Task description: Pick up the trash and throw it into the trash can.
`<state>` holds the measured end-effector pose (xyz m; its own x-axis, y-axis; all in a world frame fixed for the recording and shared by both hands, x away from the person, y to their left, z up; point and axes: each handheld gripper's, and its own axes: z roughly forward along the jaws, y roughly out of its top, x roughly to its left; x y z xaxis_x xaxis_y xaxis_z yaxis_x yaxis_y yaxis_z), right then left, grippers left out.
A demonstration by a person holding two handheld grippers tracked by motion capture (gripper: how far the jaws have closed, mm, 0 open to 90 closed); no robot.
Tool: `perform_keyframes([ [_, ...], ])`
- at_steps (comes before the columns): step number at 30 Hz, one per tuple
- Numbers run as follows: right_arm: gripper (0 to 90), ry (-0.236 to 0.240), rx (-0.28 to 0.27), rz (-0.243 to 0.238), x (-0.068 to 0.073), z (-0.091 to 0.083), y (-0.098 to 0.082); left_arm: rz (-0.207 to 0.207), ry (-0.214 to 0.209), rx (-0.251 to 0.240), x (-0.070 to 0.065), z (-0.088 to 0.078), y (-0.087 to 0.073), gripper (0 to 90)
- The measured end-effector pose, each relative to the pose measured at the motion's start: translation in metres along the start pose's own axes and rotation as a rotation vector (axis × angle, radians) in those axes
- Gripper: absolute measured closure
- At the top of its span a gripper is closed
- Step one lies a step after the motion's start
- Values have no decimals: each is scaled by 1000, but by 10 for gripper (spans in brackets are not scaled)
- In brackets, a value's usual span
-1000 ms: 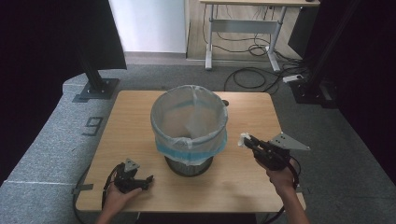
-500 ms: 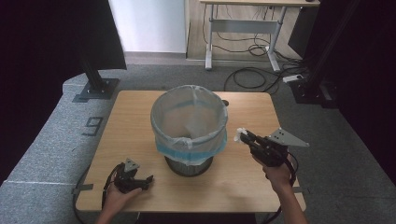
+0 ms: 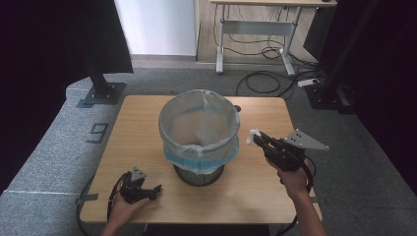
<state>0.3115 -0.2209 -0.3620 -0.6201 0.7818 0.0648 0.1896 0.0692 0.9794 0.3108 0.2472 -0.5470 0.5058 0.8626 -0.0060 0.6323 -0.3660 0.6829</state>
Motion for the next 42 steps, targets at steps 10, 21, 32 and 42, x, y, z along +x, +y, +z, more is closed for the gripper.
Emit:
perform_keyframes([
  [10,785,9,-15,-6,3,2,10,0,0,0,0,0,0,108],
  [21,784,17,-34,-16,7,4,22,0,0,-1,0,0,0,109],
  [32,784,29,-38,-22,10,10,30,0,0,-1,0,0,0,113],
  [42,784,46,-35,-21,14,19,35,1,-1,-1,0,0,0,114],
])
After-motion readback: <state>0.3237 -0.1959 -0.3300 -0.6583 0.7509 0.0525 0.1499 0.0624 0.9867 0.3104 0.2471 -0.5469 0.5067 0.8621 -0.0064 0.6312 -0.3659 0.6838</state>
